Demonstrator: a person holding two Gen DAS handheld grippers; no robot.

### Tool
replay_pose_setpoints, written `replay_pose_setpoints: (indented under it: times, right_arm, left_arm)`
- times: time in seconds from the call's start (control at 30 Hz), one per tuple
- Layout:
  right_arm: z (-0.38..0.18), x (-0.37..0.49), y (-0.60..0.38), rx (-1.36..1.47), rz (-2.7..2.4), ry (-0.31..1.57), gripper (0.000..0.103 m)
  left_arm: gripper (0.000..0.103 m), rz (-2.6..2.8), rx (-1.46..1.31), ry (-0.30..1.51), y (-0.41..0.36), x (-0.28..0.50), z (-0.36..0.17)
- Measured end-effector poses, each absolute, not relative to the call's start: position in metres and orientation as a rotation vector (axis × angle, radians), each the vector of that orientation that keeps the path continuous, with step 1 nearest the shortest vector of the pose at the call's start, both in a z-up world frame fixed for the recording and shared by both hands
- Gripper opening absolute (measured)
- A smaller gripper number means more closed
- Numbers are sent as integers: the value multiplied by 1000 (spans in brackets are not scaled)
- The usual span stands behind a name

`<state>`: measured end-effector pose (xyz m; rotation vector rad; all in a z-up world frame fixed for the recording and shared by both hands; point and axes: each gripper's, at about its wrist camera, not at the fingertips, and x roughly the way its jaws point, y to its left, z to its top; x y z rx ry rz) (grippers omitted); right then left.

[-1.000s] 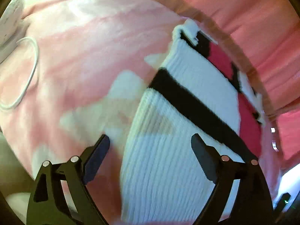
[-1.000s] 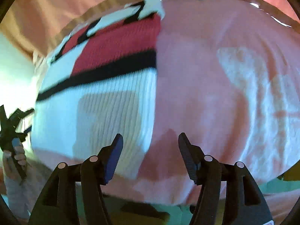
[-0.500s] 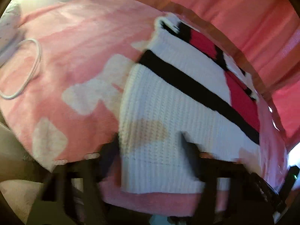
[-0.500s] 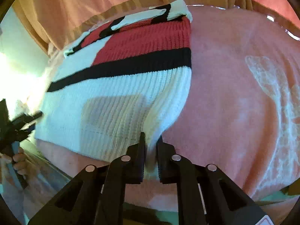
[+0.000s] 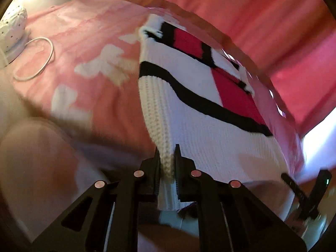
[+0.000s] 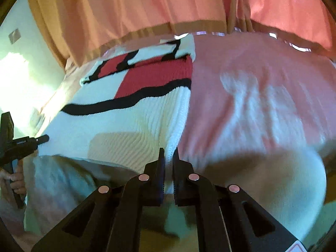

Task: Fold small clothes
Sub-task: 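Lift the hem with both grippers and fold it toward the collar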

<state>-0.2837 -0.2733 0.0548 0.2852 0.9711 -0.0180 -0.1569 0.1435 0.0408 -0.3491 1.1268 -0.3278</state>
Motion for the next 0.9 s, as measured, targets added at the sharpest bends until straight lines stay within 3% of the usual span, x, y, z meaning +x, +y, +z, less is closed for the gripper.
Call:
replay_pose_setpoints:
  times: [0.17,0.3,0.4,0.57,0.67,0.9]
  right_arm:
    - [60,-343,-260,317,15,1030,6]
    - [106,-355,-262,339,46,942,5]
    - [148,-322,-281,301,71,793,5]
    - [162,-212,-318,248,43,669,5]
    - [134,-127,-335,270,12,699,5]
    - [4,22,-358,361,-45,931,6]
  left_arm:
    - [10,-399,-339,1122,142,-225,57]
    - [10,-403,-373,1036,151,-235,100]
    - [10,-419,-342,929,150,-199,138]
    - [11,-374,-274,793,127,-80,168]
    - [11,-326,-265,824,106,-3,148]
    - [15,-186,-230,1053,67,134,24]
